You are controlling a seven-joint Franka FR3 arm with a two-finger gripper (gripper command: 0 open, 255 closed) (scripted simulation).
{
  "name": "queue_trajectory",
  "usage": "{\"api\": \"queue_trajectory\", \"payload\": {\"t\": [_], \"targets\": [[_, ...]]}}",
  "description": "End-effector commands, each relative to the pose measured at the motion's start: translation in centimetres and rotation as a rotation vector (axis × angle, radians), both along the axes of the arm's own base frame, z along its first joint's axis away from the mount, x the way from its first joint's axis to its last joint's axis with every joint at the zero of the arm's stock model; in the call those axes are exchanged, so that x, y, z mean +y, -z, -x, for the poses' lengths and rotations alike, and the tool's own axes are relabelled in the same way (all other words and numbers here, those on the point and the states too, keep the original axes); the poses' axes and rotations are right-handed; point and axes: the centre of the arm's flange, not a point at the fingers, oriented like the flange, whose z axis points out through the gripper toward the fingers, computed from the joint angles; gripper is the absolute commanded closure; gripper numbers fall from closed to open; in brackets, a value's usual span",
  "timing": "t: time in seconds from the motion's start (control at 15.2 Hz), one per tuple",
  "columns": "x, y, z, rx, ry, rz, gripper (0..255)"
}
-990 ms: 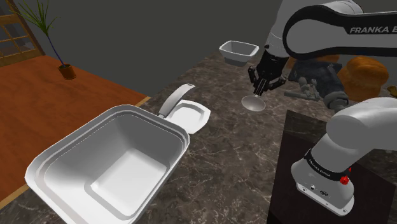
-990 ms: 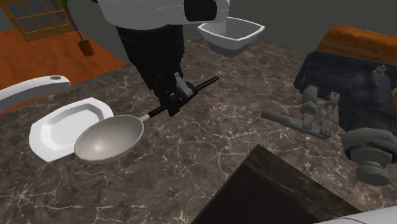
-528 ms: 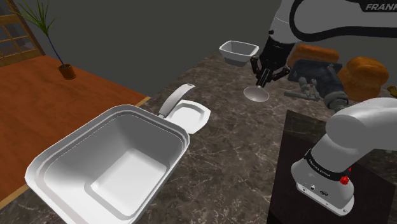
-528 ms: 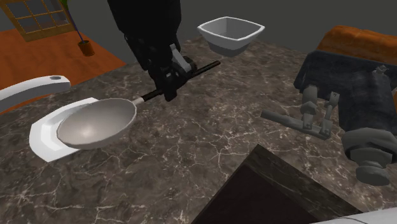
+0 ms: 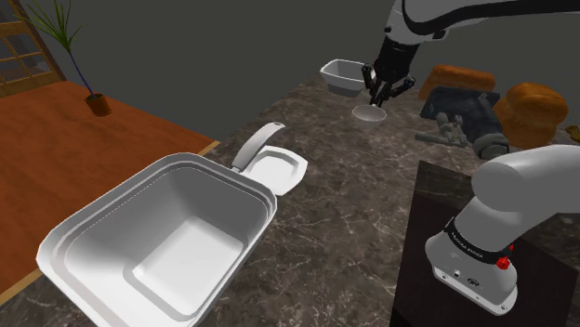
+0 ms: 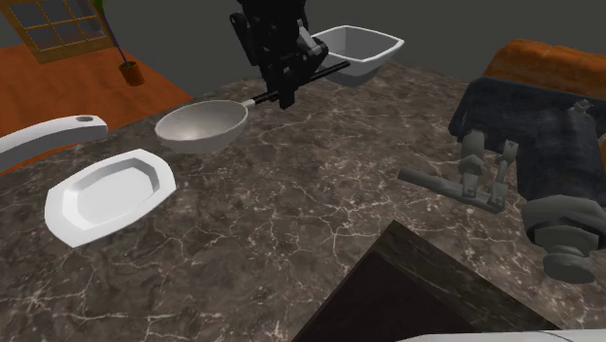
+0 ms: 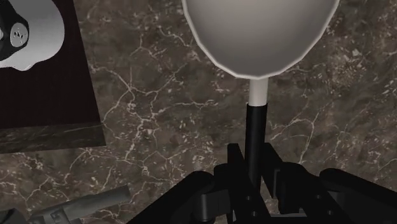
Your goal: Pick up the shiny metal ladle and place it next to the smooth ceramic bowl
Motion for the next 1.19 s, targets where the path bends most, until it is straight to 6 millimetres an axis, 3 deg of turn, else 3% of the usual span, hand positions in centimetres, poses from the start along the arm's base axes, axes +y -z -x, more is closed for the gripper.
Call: {"api": "queue_trajectory", "payload": {"t": [0.0, 0.99, 1.12], "targets": [[-2.0, 0.4, -1.5, 0.000, -0.001, 0.000, 255], [-16.2, 0.4, -15.4, 0.000, -0.001, 0.000, 255], [-16.2, 1.4, -15.4, 0.000, -0.001, 0.000, 255]]}}
